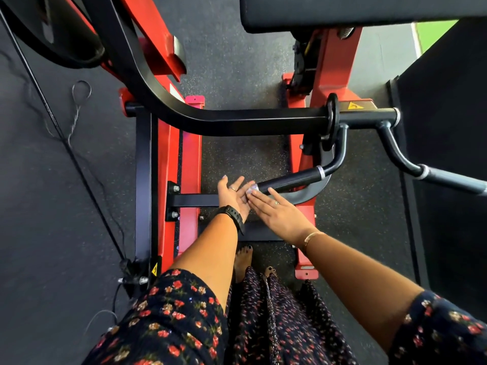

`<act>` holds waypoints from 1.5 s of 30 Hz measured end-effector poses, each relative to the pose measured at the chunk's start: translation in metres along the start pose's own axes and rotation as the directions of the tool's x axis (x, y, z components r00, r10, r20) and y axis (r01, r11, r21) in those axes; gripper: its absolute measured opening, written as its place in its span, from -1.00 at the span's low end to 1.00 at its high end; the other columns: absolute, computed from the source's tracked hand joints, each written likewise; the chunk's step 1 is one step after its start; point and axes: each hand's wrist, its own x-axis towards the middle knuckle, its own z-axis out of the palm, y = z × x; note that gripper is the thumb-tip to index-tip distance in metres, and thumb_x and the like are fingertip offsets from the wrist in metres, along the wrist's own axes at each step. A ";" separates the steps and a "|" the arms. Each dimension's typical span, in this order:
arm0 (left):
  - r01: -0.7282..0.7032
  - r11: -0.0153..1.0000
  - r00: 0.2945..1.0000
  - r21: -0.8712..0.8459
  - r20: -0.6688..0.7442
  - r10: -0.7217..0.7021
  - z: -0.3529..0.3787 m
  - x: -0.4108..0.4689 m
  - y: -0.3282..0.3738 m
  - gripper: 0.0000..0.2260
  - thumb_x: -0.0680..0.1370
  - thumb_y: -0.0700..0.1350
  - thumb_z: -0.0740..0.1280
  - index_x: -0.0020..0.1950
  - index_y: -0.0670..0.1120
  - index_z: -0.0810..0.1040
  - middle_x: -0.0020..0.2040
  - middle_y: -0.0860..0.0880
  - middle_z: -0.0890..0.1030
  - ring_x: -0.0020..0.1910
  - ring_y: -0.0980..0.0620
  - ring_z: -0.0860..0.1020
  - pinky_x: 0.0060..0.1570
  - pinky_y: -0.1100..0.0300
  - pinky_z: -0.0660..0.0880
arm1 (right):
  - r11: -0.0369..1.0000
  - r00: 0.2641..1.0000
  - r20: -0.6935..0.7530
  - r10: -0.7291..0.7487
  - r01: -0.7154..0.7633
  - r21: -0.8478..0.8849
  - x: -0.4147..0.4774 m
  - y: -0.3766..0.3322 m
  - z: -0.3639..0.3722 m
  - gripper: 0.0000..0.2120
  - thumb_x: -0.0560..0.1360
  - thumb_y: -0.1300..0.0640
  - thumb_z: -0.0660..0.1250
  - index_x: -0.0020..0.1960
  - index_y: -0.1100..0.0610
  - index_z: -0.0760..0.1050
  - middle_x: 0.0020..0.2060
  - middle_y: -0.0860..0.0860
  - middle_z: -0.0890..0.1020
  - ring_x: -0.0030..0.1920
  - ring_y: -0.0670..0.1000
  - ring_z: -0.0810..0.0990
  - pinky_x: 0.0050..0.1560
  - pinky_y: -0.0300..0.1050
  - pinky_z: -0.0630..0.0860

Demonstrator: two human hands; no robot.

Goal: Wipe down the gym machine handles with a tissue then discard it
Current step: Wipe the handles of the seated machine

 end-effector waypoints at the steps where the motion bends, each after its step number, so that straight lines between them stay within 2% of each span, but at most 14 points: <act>1: 0.002 1.000 1.000 -0.002 -0.006 -0.002 0.000 0.000 0.000 -0.45 0.62 0.22 0.02 0.40 -0.15 0.40 0.06 -0.15 0.59 -0.05 -0.02 0.56 -0.11 0.17 0.47 | 0.999 0.999 0.000 0.036 -0.036 0.004 0.006 0.002 -0.004 -0.48 0.48 0.13 0.28 0.42 0.19 0.37 0.44 0.12 0.35 0.47 0.10 0.26 0.46 0.13 0.07; 6: 0.000 0.999 1.000 -0.035 -0.015 -0.001 0.000 -0.001 -0.002 -0.48 0.62 0.21 0.07 0.33 -0.16 0.44 0.01 -0.09 0.57 -0.07 0.04 0.54 -0.12 0.18 0.51 | 0.987 0.981 0.113 0.156 -0.160 0.027 0.038 0.002 -0.020 -0.46 0.61 0.14 0.15 0.53 0.22 0.09 0.52 0.14 0.16 0.53 0.11 0.08 0.46 0.10 -0.23; 11: -0.003 1.000 1.000 -0.006 -0.020 0.003 0.001 -0.001 -0.002 -0.48 0.62 0.22 0.05 0.33 -0.15 0.44 0.03 -0.11 0.58 -0.08 0.02 0.55 -0.14 0.19 0.48 | 0.987 0.989 0.029 0.144 -0.145 0.065 0.014 -0.002 -0.016 -0.44 0.44 0.11 0.38 0.41 0.17 0.39 0.44 0.10 0.36 0.46 0.09 0.28 0.44 0.09 0.14; 15: -0.002 1.000 1.000 0.006 -0.008 0.002 0.002 0.000 -0.002 -0.48 0.62 0.21 0.05 0.33 -0.15 0.43 0.03 -0.16 0.59 -0.06 -0.04 0.57 -0.12 0.16 0.48 | 0.999 0.999 0.020 0.033 -0.033 0.016 -0.002 -0.001 -0.010 -0.46 0.52 0.14 0.19 0.49 0.18 0.24 0.51 0.09 0.18 0.52 0.06 0.05 0.46 0.12 0.02; 23: -0.001 0.998 1.000 0.066 -0.021 0.002 0.001 0.004 0.000 -0.58 0.61 0.20 0.11 0.08 -0.11 0.53 0.11 -0.08 0.56 0.12 -0.03 0.53 -0.07 0.18 0.48 | 0.996 0.982 0.166 0.088 -0.087 -0.009 0.047 0.003 -0.039 -0.53 0.62 0.15 0.08 0.51 0.20 0.16 0.48 0.14 0.24 0.51 0.16 0.12 0.49 0.11 -0.20; 25: 0.003 0.998 1.000 0.070 -0.008 -0.002 0.001 0.004 0.000 -0.54 0.61 0.21 0.11 0.20 -0.14 0.51 0.18 -0.10 0.54 0.15 -0.04 0.52 0.03 0.15 0.47 | 0.996 0.983 0.164 0.081 -0.084 0.011 0.045 0.001 -0.041 -0.55 0.61 0.14 0.09 0.49 0.20 0.23 0.46 0.15 0.29 0.50 0.17 0.18 0.50 0.10 -0.13; 28: 0.017 0.996 1.000 0.087 0.024 -0.019 0.001 0.002 0.002 -0.46 0.61 0.23 0.08 0.37 -0.15 0.44 0.27 -0.13 0.53 0.18 -0.05 0.52 0.17 0.09 0.43 | 0.999 0.990 0.136 -0.025 0.030 -0.032 0.030 0.002 -0.036 -0.66 0.48 0.10 0.31 0.23 0.14 0.58 0.23 0.10 0.57 0.35 0.14 0.45 0.45 0.07 0.18; 30: 0.012 0.996 0.999 0.087 0.030 -0.015 0.002 0.000 0.002 -0.47 0.62 0.20 0.06 0.39 -0.16 0.42 0.28 -0.14 0.53 0.12 -0.02 0.55 0.07 0.15 0.47 | 0.999 0.995 0.090 -0.052 0.053 -0.006 0.020 0.004 -0.030 -0.65 0.46 0.12 0.23 0.20 0.12 0.60 0.22 0.07 0.58 0.34 0.12 0.47 0.43 0.07 0.22; 33: -0.029 0.997 0.999 0.072 0.014 0.028 0.004 0.000 0.000 -0.55 0.65 0.04 0.01 0.38 -0.17 0.43 0.12 -0.09 0.58 -0.07 0.05 0.53 -0.07 0.20 0.45 | 0.994 0.991 0.099 0.086 -0.092 0.060 0.019 0.007 -0.031 -0.48 0.55 0.20 -0.05 0.50 0.19 0.22 0.48 0.11 0.29 0.50 0.09 0.20 0.49 0.07 -0.01; 35: -0.090 0.991 0.996 0.103 0.010 0.090 0.006 0.002 -0.002 -0.58 0.64 -0.06 -0.02 0.37 -0.19 0.46 0.05 -0.08 0.57 -0.02 0.01 0.52 0.04 0.14 0.45 | 0.959 0.958 0.180 0.224 -0.249 0.133 0.023 0.010 -0.039 -0.44 0.60 0.24 -0.04 0.56 0.19 -0.10 0.55 0.11 0.01 0.55 0.08 -0.03 0.50 0.07 -0.16; 37: -0.164 0.961 0.986 0.224 0.023 0.163 0.009 0.001 -0.008 -0.62 0.65 -0.13 0.02 0.33 -0.22 0.49 0.09 -0.09 0.58 0.10 -0.01 0.51 0.11 0.15 0.42 | 0.912 0.925 0.175 0.336 -0.366 0.185 0.018 0.012 -0.040 -0.41 0.60 0.26 0.00 0.57 0.17 -0.15 0.56 0.08 -0.03 0.55 0.08 -0.08 0.50 0.07 -0.18; 39: -0.300 0.821 0.950 0.486 0.079 0.300 0.007 0.000 -0.015 -0.67 0.60 -0.25 0.12 0.29 -0.20 0.55 0.16 -0.07 0.60 0.23 -0.03 0.50 0.20 0.18 0.42 | 0.875 0.898 0.142 0.415 -0.437 0.209 0.004 0.012 -0.032 -0.39 0.55 0.31 0.02 0.56 0.17 -0.08 0.55 0.08 0.03 0.55 0.11 -0.05 0.49 0.08 -0.17; 42: -0.485 0.191 0.844 0.854 0.399 0.358 -0.003 0.000 -0.023 -0.53 0.54 -0.35 0.13 0.45 -0.12 0.40 0.48 -0.08 0.36 0.53 -0.05 0.16 0.50 0.07 0.10 | 0.845 0.869 0.095 0.485 -0.494 0.204 -0.019 0.008 -0.019 -0.36 0.46 0.33 -0.02 0.55 0.20 0.05 0.53 0.11 0.13 0.53 0.14 0.05 0.48 0.12 -0.09; 45: -0.472 -0.332 0.794 0.817 0.557 0.241 -0.006 0.001 -0.023 -0.41 0.56 -0.24 0.17 0.58 -0.07 0.09 0.59 0.00 0.05 0.57 -0.01 -0.15 0.52 0.05 -0.17 | 0.889 0.908 0.094 0.409 -0.419 0.185 -0.022 0.000 -0.013 -0.41 0.47 0.28 -0.11 0.51 0.23 0.17 0.50 0.13 0.23 0.50 0.11 0.17 0.48 0.11 0.01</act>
